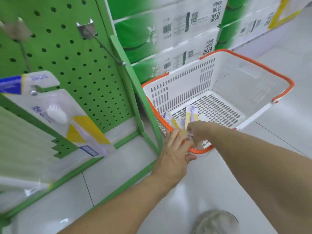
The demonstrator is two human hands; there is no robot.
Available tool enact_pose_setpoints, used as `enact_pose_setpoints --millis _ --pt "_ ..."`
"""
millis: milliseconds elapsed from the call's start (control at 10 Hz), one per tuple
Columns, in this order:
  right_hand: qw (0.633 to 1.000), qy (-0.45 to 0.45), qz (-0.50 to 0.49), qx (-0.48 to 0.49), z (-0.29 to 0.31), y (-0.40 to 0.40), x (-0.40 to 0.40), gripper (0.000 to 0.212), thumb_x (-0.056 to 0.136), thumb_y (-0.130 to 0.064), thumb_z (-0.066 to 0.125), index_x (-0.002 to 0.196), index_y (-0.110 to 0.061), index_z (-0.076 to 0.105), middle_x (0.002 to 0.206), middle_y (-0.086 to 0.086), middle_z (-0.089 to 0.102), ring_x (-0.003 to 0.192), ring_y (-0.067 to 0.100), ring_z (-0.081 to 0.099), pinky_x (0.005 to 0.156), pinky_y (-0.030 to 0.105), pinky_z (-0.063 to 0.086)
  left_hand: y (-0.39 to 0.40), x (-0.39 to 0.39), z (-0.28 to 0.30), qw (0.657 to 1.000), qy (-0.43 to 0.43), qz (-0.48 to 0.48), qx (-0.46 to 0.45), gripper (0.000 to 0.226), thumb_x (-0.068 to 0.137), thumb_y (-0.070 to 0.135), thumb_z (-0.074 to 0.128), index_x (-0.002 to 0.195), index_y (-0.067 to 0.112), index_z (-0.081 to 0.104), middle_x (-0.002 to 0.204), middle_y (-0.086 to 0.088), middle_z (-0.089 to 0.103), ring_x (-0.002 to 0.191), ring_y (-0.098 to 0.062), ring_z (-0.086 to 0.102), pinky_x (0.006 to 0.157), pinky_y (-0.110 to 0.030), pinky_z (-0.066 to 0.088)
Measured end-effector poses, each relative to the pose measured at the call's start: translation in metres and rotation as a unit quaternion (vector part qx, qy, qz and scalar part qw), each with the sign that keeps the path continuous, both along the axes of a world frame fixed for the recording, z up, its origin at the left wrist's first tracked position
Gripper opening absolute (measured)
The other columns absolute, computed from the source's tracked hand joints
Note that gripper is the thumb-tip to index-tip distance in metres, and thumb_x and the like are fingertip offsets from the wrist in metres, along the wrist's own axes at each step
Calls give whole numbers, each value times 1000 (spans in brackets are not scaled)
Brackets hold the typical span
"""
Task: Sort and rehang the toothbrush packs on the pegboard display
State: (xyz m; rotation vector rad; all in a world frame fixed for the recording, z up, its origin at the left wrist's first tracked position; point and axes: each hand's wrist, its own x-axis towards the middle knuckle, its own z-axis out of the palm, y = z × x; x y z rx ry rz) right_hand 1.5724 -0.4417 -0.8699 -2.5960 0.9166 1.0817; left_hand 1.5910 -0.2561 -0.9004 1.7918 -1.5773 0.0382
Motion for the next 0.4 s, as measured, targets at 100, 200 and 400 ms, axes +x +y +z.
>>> enact_pose_setpoints --millis 100,200,400 --pt "996 46 47 -58 22 16 -11 31 102 -41 53 119 -15 52 113 8 63 121 27 60 110 36 41 5 -3 12 997 -15 18 67 31 94 33 53 109 8 65 118 -5 59 132 -33 41 112 -55 36" --pt "994 -59 30 -83 43 19 -28 29 104 -23 45 118 -6 65 115 15 62 102 29 59 91 37 47 16 -9 36 988 -10 30 150 37 101 30 52 133 12 58 151 -7 46 153 -28 18 126 -48 14" --pt "903 -407 -98 -98 101 56 -84 21 94 -14 47 78 -11 60 76 6 61 76 30 53 64 32 38 68 -31 97 976 112 96 159 14 102 21 48 96 14 59 106 -4 55 102 -24 53 88 -40 45"
